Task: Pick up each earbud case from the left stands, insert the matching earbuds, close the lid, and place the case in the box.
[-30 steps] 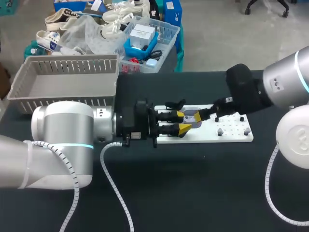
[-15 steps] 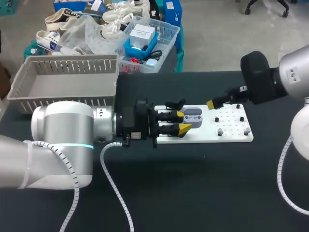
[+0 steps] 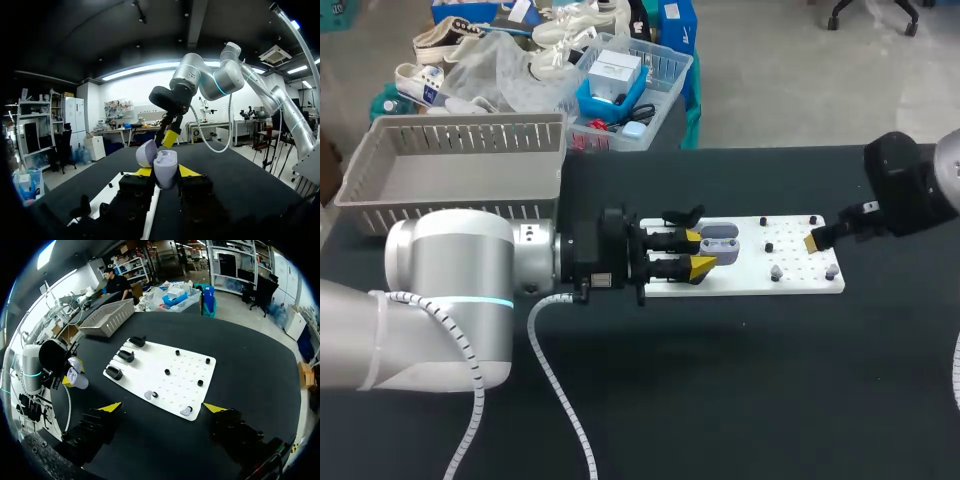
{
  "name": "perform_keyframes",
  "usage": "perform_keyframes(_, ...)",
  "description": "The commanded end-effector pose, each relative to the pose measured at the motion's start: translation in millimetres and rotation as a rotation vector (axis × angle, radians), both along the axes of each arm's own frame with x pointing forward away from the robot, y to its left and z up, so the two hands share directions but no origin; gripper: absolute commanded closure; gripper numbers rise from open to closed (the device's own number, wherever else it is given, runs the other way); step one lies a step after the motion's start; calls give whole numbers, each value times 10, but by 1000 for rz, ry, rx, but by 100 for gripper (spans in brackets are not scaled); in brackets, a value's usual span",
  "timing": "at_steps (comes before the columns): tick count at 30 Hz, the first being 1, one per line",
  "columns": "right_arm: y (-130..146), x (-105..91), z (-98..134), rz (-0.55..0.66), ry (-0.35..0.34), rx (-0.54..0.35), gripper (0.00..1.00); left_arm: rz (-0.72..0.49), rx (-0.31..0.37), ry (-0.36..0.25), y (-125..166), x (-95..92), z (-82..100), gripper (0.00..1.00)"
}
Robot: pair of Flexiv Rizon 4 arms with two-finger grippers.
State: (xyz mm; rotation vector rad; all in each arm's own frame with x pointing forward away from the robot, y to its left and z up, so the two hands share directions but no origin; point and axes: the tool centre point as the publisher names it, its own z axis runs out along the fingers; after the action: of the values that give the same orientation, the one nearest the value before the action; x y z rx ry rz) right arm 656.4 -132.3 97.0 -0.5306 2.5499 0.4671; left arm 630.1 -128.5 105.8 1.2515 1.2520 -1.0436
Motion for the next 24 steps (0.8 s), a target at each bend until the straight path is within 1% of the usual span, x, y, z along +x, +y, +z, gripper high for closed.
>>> perform_keyframes(1, -36, 56, -141, -121, -53, -208, 0, 5, -1, -2, -7, -8, -4, 100)
perform_keyframes(4, -103, 74, -257, -127, -57, -271, 0, 5, -1, -2, -7, -8, -4, 100)
perform_keyframes(7, -156, 88, -364, -127, -49, -309, 0, 5, -1, -2, -7, -8, -4, 100)
perform_keyframes(12, -195, 107, -485, -122, -26, -331, 0, 5, -1, -2, -7, -8, -4, 100)
perform_keyframes(14, -182, 96, -513, -114, -22, -341, 4, 5, -1, -2, -7, -8, -4, 100)
perform_keyframes(16, -166, 94, -539, -101, -9, -345, 11, 5, -1, -2, -7, -8, -4, 100)
perform_keyframes(17, -156, 94, -548, -101, -9, -345, 12, 5, -1, -2, -7, -8, -4, 100)
perform_keyframes(18, -147, 95, -559, -98, -12, -352, 17, 5, -1, -2, -7, -8, -4, 100)
perform_keyframes(24, -133, 96, -592, -88, -8, -362, 33, 5, -1, -2, -7, -8, -4, 100)
